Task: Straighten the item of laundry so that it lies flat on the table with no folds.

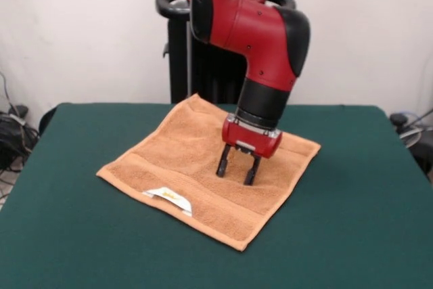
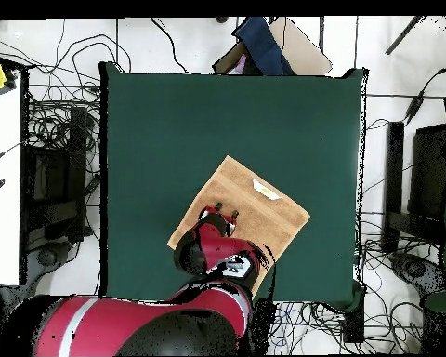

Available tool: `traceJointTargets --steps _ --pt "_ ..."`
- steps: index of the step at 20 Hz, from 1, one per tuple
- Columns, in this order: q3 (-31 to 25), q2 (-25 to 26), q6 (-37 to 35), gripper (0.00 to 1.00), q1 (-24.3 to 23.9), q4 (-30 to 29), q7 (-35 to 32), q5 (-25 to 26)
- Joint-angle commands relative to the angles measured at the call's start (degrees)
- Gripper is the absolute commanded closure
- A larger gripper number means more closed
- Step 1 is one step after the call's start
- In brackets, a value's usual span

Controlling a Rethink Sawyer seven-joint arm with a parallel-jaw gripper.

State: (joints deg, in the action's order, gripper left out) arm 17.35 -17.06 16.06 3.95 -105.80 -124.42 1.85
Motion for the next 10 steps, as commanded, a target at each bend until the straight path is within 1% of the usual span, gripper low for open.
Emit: traceJointTargets --steps 1,3,6,8,10 --pt "-9.9 14.6 1.8 0.0 -5.2 21.1 -2.7 -1.6" --pt "-11.9 14.8 4.0 0.0 -6.4 22.1 -4.0 -0.1" --pt "-12.4 14.8 4.3 0.0 -6.3 23.2 -4.9 0.4" --pt "-10.5 14.9 5.3 0.0 -4.8 23.8 -5.0 -0.9" --pt "-6.8 15.9 8.0 0.0 -2.0 24.6 -4.4 -3.5"
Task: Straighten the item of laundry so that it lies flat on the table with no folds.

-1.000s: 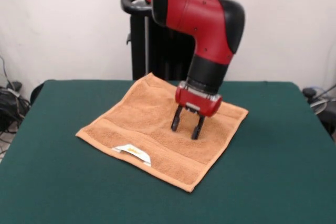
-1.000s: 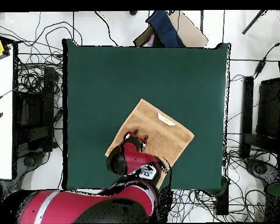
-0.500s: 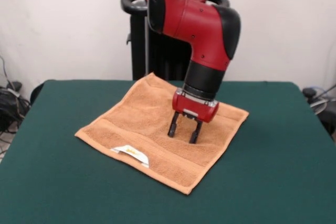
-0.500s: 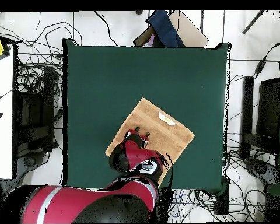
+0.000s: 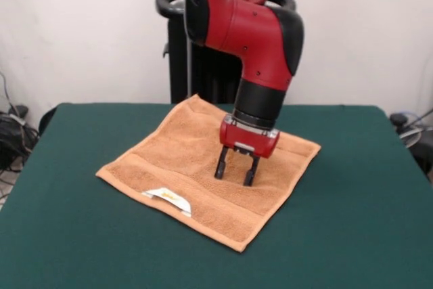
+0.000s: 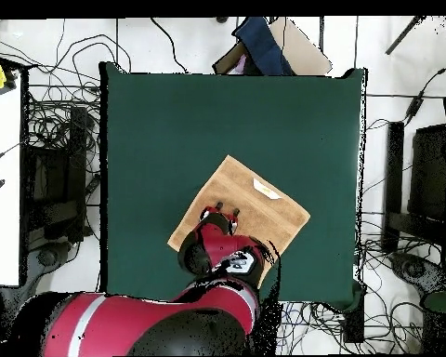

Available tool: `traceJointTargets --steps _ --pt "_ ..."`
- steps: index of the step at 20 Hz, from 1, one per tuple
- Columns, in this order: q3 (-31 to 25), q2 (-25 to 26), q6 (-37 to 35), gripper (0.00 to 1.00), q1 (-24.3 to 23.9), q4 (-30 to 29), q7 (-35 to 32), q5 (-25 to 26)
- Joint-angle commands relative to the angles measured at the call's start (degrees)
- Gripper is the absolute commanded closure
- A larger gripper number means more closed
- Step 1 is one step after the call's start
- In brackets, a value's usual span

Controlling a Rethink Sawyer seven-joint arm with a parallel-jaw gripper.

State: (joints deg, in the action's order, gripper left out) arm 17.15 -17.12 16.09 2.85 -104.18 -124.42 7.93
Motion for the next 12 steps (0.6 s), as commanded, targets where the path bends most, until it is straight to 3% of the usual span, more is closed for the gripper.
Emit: traceJointTargets --steps 1,8,12 --pt "-5.9 16.3 8.9 0.0 -0.5 23.2 -4.2 -10.0" --pt "-0.5 18.5 16.9 0.0 3.2 23.4 -3.9 -16.0" --pt "-0.7 18.5 15.9 0.0 2.9 23.7 -4.1 -15.3"
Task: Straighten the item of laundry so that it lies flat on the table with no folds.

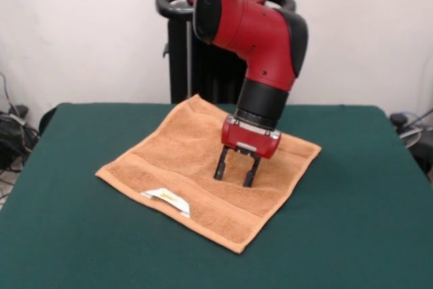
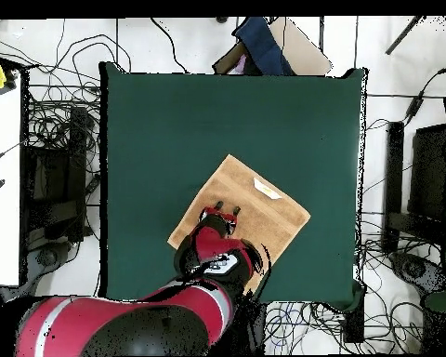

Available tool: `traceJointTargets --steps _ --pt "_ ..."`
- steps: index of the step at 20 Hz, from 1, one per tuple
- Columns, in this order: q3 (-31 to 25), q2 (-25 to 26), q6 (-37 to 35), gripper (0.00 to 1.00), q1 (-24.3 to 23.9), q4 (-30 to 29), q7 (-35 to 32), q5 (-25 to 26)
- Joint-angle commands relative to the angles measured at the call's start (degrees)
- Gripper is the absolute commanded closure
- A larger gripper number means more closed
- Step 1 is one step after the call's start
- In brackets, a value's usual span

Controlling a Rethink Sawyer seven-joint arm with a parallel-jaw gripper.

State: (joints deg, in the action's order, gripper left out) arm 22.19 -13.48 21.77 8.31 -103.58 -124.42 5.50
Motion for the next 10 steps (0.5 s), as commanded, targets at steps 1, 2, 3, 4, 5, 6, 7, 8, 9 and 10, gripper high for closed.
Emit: traceJointTargets --steps 1,2,3,4,5,6,7,8,9,10 --pt "-5.8 14.9 10.5 0.0 -2.7 23.2 -4.2 -12.6" --pt "-6.0 15.0 10.8 0.0 -2.8 23.3 -4.4 -12.4" --pt "-6.2 15.0 10.9 0.0 -3.1 23.4 -4.5 -12.0" --pt "-6.5 15.0 11.1 0.0 -3.3 23.5 -4.6 -11.6" --pt "-6.7 15.0 11.3 0.0 -3.4 23.5 -4.7 -11.5" --pt "-6.9 15.0 11.4 0.0 -3.7 23.6 -4.8 -11.0" --pt "-7.2 15.0 11.6 0.0 -4.0 23.7 -4.9 -10.5" --pt "-7.5 14.9 11.7 0.0 -4.3 23.8 -5.0 -10.1" --pt "-7.9 14.8 11.4 0.0 -4.6 23.9 -5.1 -9.6" --pt "-8.2 14.5 10.6 0.0 -4.8 23.8 -5.2 -9.3"
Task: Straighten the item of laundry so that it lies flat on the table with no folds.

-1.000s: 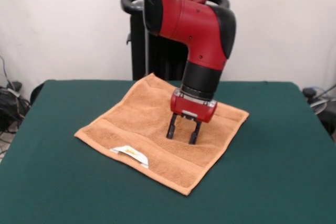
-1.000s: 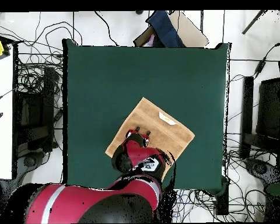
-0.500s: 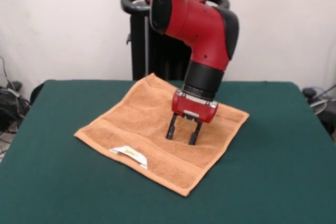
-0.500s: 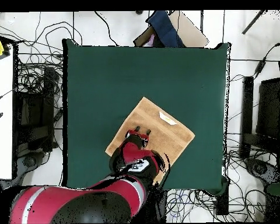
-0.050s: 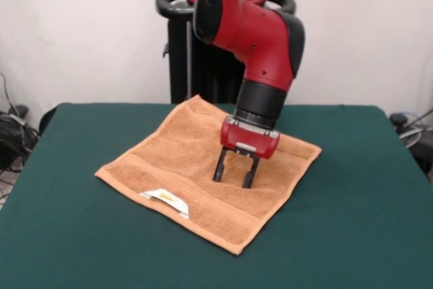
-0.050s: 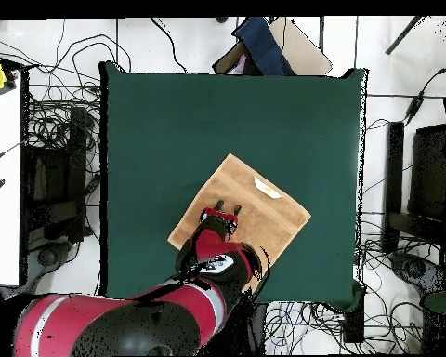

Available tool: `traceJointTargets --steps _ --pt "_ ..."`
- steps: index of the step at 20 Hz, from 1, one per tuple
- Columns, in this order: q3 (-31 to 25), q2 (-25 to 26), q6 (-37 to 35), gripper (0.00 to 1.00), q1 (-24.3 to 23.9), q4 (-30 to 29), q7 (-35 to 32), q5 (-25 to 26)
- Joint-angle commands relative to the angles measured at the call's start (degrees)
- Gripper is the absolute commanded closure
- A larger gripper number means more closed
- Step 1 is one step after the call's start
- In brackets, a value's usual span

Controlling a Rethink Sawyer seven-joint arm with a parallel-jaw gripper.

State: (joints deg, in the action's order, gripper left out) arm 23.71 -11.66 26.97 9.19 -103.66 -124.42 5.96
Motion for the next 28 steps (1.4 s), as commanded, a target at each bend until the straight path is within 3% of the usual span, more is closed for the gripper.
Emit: traceJointTargets --steps 1,6,7,10,15,22,28 --pt "-10.0 12.5 4.6 0.0 -5.8 23.8 -5.3 -9.5" --pt "-12.1 9.6 -6.2 0.0 -7.0 23.1 -4.5 -6.6" --pt "-12.1 9.2 -8.8 1.0 -6.9 23.0 -4.2 -6.7" --pt "-13.7 6.3 -17.0 1.0 -7.6 21.7 -4.0 -6.5" --pt "-17.2 -3.7 -33.2 1.0 -9.4 18.2 -1.8 -4.0" --pt "-22.8 -5.7 -42.4 1.0 -13.2 21.1 1.6 -1.4" --pt "-22.7 -5.2 -41.5 1.0 -12.2 22.0 -1.6 -0.3"
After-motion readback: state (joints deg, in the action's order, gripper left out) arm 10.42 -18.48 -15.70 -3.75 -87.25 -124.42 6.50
